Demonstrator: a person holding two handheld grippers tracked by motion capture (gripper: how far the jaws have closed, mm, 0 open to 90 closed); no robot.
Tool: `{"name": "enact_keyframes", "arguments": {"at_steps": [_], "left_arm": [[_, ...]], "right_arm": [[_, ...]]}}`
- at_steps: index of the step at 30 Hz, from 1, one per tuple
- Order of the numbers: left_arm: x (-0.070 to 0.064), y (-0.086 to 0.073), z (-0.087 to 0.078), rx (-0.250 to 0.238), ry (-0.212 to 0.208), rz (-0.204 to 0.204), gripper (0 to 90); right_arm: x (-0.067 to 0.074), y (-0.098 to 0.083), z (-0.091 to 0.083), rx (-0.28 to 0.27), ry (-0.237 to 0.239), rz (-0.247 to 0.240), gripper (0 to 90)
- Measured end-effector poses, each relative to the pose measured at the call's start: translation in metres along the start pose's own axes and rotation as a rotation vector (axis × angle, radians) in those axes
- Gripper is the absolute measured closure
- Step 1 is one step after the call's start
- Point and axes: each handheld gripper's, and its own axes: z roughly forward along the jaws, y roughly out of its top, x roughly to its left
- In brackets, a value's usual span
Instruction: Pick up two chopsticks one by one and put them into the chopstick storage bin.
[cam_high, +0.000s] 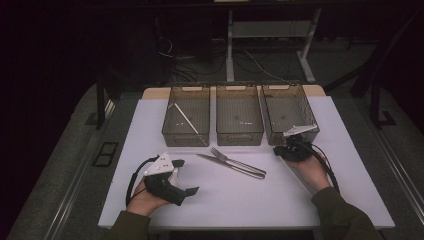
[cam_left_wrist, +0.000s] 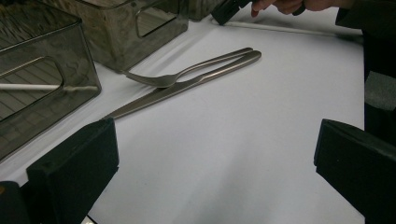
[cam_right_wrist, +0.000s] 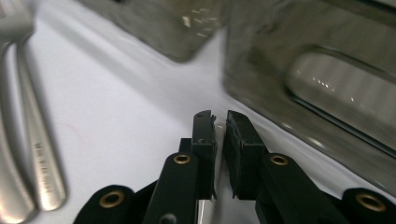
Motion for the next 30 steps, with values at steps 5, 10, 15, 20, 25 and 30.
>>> {"name": "enact_keyframes", "arguments": {"at_steps": [5, 10, 15, 20, 25, 30], "left_arm": [[0.0, 0.0, 0.0, -0.001, 0.0, 0.0, 0.0], [0.0, 0.0, 0.0, 0.0, -0.001, -0.001, 0.0], [-0.001, 0.0, 0.0, -0.001, -0.002, -0.003, 0.0], [0.0, -0.001, -0.001, 0.003, -0.003, 0.0, 0.0], [-0.001, -0.001, 0.0, 0.002, -0.006, 0.001, 0.0], [-0.002, -0.001, 0.0, 0.001, -0.008, -0.001, 0.0]], "right_arm": [[0.012, 0.004, 0.004, 0.008, 0.022, -0.052, 82.9], [0.012, 0.004, 0.004, 0.008, 0.031, -0.057, 80.2], [0.012, 0.005, -0.01, -0.035, 0.059, -0.04, 66.3], [0.014, -0.004, -0.036, -0.065, 0.077, -0.045, 59.9], [0.017, -0.018, -0.057, -0.077, 0.06, -0.023, 60.9], [0.018, -0.037, -0.067, -0.055, 0.038, -0.003, 63.4]]}}
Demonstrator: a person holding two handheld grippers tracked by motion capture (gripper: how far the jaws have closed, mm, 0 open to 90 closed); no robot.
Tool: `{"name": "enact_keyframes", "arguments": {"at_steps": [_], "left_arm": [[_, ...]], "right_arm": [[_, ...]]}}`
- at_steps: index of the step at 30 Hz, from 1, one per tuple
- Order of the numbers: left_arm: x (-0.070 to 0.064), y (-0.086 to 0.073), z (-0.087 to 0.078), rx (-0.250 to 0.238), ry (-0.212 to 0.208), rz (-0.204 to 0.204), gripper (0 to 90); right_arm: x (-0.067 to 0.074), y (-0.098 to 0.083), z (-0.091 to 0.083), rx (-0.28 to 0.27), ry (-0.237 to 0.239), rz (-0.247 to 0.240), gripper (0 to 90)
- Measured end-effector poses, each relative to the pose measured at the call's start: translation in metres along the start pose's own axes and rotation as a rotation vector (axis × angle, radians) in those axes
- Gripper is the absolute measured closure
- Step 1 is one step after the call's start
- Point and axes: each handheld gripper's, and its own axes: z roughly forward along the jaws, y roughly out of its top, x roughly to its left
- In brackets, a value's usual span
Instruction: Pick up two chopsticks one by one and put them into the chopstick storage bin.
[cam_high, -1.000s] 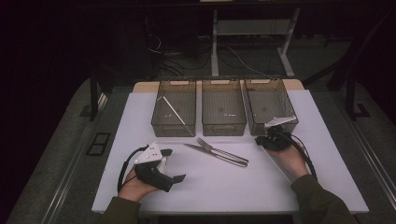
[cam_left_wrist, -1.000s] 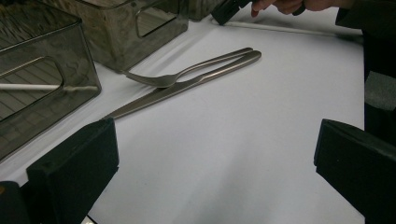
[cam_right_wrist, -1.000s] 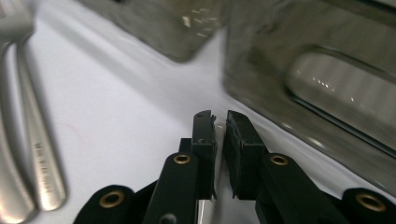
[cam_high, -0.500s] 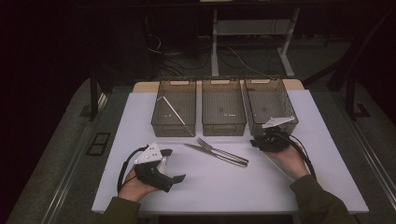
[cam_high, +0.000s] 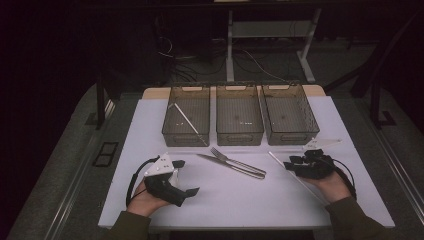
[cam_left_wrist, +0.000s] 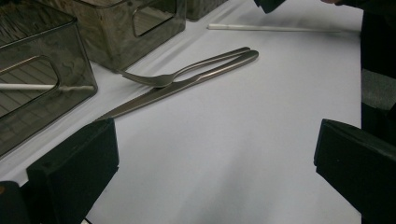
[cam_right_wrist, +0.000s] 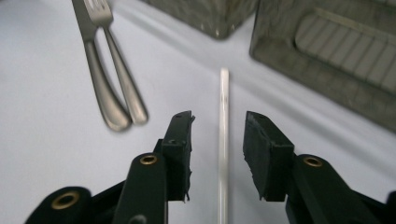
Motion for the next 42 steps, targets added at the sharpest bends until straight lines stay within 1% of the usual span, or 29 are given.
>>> {"name": "enact_keyframes", "arguments": {"at_steps": [2, 4, 6, 8, 9, 11, 13, 17, 18, 19, 23, 25, 30, 31, 32, 33, 35, 37, 40, 42], "left_arm": [[0.0, 0.0, 0.0, 0.001, -0.003, -0.002, 0.0], [0.0, 0.0, 0.0, 0.005, -0.004, 0.001, 0.0], [0.0, 0.0, 0.0, 0.004, -0.004, 0.002, 0.0], [0.0, -0.001, 0.0, 0.002, -0.002, 0.004, 0.0], [0.0, -0.001, 0.0, 0.001, -0.001, 0.003, 0.0], [0.0, -0.001, 0.0, -0.001, 0.0, 0.003, 0.0], [0.0, -0.001, 0.0, -0.003, 0.0, 0.004, 0.0], [0.0, -0.001, 0.0, -0.005, -0.001, 0.003, 0.0], [0.0, -0.001, 0.0, -0.006, -0.002, 0.003, 0.0], [0.0, -0.001, 0.0, -0.003, -0.002, 0.004, 0.0], [0.0, -0.001, 0.0, -0.001, -0.004, 0.004, 0.0], [-0.001, -0.001, 0.0, -0.003, -0.005, 0.003, 0.0], [-0.001, -0.001, 0.0, -0.004, -0.005, 0.006, 0.0], [-0.001, -0.001, 0.0, -0.002, -0.005, 0.01, 0.0], [-0.001, -0.001, 0.0, -0.005, -0.005, 0.008, 0.0], [-0.001, 0.0, 0.0, -0.005, -0.005, 0.008, 0.0], [-0.001, -0.001, 0.0, -0.005, -0.004, 0.005, 0.0], [-0.001, -0.001, 0.0, -0.005, -0.005, 0.006, 0.0], [0.0, 0.0, 0.0, -0.005, -0.005, 0.009, 0.0], [-0.001, 0.0, 0.0, -0.005, -0.004, 0.007, 0.0]], "right_arm": [[0.0, -0.008, -0.003, 0.008, -0.002, 0.0, 64.7], [0.001, -0.015, -0.005, 0.024, 0.001, 0.011, 67.0], [0.001, -0.021, -0.006, 0.033, -0.007, 0.005, 69.2], [0.001, -0.026, -0.006, 0.046, -0.009, 0.01, 71.2], [0.001, -0.028, -0.006, 0.048, -0.019, 0.008, 72.6], [0.0, -0.029, -0.004, 0.058, -0.026, 0.014, 74.5], [0.0, -0.03, -0.001, 0.07, -0.047, 0.003, 76.5], [0.001, -0.032, 0.003, 0.093, -0.062, -0.006, 80.0], [0.001, -0.033, 0.003, 0.088, -0.064, -0.011, 80.6], [0.001, -0.033, 0.003, 0.088, -0.065, -0.002, 80.9], [0.002, -0.035, 0.003, 0.081, -0.074, -0.004, 84.2], [0.002, -0.035, 0.003, 0.077, -0.077, -0.012, 84.5], [0.001, -0.035, 0.003, 0.079, -0.065, -0.002, 84.8], [-0.001, -0.035, 0.003, 0.076, -0.057, 0.0, 84.9], [-0.003, -0.034, 0.002, 0.08, -0.045, 0.012, 84.9], [-0.004, -0.033, 0.001, 0.082, -0.043, 0.011, 85.0], [-0.004, -0.031, -0.002, 0.069, -0.027, 0.026, 85.0], [-0.005, -0.03, -0.006, 0.062, -0.021, 0.021, 85.0], [-0.005, -0.027, -0.011, 0.048, -0.004, 0.03, 85.0], [-0.005, -0.026, -0.013, 0.05, 0.005, 0.029, 85.0]]}}
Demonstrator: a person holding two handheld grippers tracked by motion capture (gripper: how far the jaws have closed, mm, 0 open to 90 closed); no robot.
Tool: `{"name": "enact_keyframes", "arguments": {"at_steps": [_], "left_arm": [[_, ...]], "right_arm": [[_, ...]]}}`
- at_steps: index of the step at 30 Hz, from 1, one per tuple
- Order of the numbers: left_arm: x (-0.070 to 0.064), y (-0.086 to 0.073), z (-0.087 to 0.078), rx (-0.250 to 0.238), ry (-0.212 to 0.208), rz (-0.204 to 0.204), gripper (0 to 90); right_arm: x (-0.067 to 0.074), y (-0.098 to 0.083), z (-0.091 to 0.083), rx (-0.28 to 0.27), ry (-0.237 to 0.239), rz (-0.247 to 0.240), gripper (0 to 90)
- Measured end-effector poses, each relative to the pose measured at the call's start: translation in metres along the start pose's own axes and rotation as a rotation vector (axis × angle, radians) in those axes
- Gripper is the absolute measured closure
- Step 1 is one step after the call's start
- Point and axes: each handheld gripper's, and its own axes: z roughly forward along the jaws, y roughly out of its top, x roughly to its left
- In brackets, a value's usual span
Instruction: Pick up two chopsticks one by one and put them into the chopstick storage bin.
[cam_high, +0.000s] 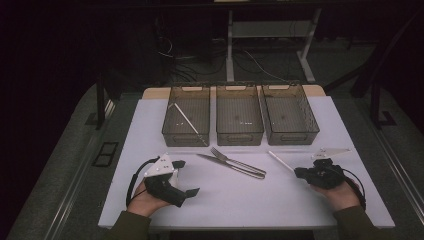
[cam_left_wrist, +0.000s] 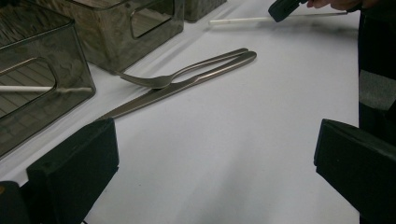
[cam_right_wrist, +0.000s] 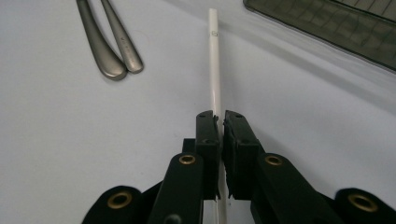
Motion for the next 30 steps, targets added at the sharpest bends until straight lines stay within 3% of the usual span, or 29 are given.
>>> {"name": "enact_keyframes", "arguments": {"at_steps": [15, 30], "left_arm": [[0.004, -0.004, 0.0, -0.02, -0.02, -0.004, 0.0], [0.001, -0.006, 0.004, -0.019, -0.033, 0.002, 0.0]], "right_arm": [[0.002, 0.012, -0.017, -0.077, 0.063, 0.003, 84.9], [0.013, 0.04, -0.021, -0.136, 0.105, -0.038, 84.9]]}}
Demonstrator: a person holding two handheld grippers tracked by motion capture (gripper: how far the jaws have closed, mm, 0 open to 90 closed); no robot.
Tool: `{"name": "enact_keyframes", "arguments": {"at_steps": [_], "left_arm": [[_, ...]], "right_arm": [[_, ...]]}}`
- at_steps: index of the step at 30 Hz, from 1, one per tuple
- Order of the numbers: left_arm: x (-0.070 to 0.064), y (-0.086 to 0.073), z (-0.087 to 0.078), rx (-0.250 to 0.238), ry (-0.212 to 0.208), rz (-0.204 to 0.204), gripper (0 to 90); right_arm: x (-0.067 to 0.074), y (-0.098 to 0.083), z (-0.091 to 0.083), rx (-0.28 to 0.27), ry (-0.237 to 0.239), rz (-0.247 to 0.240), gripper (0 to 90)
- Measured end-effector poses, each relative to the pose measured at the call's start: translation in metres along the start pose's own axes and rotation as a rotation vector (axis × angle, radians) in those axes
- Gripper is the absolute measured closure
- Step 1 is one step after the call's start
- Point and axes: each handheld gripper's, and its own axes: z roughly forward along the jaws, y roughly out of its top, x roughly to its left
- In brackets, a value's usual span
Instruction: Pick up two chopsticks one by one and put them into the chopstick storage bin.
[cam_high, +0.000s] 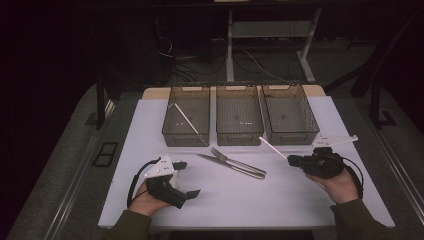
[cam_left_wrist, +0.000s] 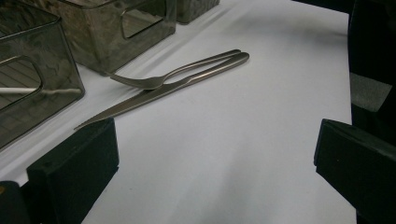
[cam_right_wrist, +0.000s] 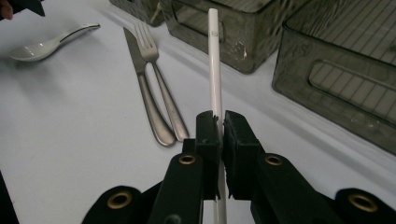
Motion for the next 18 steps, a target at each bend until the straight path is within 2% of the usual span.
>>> {"name": "enact_keyframes", "arguments": {"at_steps": [8, 18], "left_arm": [[-0.001, 0.0, 0.0, -0.003, 0.0, -0.005, 0.0], [-0.001, 0.001, -0.001, -0.008, 0.0, -0.005, 0.0]], "right_arm": [[0.002, 0.011, -0.001, -0.032, 0.022, 0.005, 84.9], [0.008, 0.032, 0.012, -0.048, 0.038, -0.02, 84.9]]}}
